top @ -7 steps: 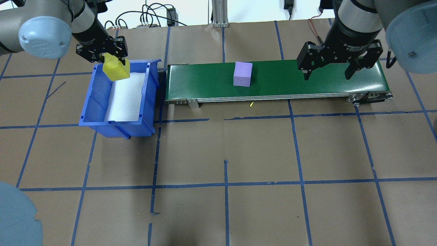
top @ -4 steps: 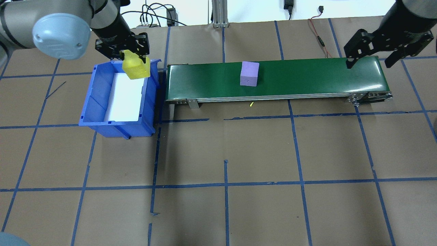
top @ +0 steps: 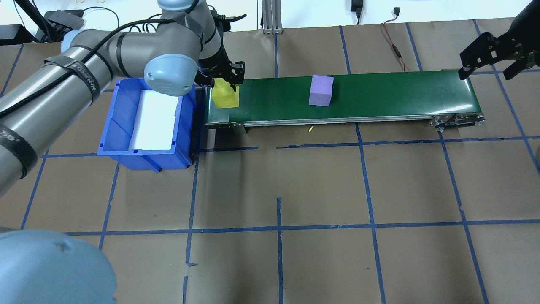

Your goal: Move block left to right into plate

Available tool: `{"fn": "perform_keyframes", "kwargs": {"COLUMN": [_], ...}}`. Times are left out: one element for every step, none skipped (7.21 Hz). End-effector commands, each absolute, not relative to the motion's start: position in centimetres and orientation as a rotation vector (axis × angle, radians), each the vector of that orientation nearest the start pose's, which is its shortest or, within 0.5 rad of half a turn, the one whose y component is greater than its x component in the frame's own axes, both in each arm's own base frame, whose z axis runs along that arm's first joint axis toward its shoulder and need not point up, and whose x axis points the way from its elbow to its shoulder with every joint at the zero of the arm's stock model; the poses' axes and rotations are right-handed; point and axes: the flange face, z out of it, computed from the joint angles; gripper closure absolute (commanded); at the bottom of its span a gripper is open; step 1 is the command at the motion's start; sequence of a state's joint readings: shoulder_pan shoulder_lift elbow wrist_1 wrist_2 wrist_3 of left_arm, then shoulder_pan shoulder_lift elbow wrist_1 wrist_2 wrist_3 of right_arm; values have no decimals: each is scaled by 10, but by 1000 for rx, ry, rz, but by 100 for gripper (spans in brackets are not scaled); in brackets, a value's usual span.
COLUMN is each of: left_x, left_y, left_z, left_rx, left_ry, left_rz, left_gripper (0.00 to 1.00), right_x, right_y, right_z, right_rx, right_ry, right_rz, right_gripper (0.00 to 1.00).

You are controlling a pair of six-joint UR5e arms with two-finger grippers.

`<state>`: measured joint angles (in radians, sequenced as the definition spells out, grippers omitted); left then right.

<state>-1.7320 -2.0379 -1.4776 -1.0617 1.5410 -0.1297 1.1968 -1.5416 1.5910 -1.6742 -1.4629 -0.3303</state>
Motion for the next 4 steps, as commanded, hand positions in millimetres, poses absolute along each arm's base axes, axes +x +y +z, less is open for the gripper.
{"fn": "perform_keyframes", "kwargs": {"left_x": [-246, -246, -245, -245], "left_y": [-648, -645, -644, -642], "left_z": [307, 296, 291, 287], "left_rx": [116, 116, 120, 122], "left_ry": [3178, 3176, 3175, 3173], "left_rz": [-287, -257, -245, -233], "left_gripper": [69, 68, 66, 62], "right_x": [-59, -60, -62, -68], "right_y": [-551, -556, -561, -582], "right_z": [431, 393, 385, 365], "right_rx": [302, 337, 340, 318], "right_ry": [3005, 2986, 2989, 2988], "right_rz": [-125, -28, -67, -138], "right_gripper": [0, 0, 0, 0]}}
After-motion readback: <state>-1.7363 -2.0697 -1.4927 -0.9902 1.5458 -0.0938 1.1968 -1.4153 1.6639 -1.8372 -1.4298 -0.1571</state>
